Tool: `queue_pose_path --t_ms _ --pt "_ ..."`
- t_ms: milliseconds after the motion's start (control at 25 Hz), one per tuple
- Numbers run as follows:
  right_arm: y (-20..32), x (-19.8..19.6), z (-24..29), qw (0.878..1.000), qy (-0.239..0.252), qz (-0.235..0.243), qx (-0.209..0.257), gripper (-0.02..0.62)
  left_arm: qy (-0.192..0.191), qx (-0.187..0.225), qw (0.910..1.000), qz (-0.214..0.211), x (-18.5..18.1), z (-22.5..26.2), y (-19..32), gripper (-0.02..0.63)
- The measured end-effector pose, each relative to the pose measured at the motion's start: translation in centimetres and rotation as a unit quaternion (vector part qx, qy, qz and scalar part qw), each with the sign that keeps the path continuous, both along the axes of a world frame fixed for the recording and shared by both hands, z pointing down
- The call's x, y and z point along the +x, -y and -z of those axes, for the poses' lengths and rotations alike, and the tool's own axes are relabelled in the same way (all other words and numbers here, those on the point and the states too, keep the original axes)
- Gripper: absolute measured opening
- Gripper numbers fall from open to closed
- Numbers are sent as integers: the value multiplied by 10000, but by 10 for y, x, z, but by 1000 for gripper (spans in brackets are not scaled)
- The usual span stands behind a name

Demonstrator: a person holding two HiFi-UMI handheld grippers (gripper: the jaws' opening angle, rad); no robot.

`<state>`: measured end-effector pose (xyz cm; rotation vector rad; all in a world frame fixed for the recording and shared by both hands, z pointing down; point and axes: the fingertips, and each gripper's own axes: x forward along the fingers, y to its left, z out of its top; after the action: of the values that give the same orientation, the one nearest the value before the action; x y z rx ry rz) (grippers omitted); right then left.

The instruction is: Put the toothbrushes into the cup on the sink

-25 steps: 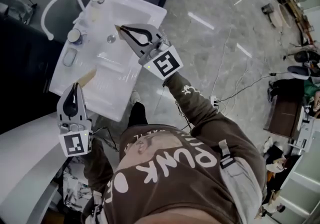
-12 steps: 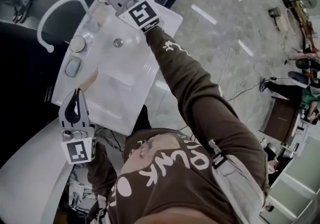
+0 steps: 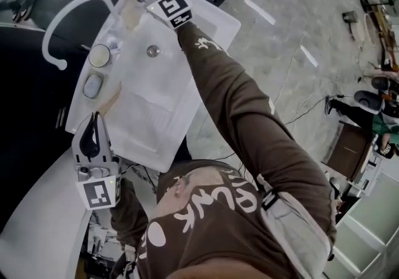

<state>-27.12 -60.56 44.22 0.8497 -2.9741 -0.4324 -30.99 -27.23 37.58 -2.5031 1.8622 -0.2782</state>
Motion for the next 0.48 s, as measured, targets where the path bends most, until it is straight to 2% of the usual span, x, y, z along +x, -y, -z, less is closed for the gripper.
queue_pose_path --t_ms 400,440,480 --pt "15 0 -58 9980 -413 -233 -407 28 31 -175 9998 -17 -4 -10 7 6" --pt "16 1 -59 9978 -423 -232 -444 51 27 -153 9999 -26 -4 -9 7 6" --pt "15 1 -58 9977 -421 -204 -485 120 29 -117 9999 -40 -3 -7 9 8"
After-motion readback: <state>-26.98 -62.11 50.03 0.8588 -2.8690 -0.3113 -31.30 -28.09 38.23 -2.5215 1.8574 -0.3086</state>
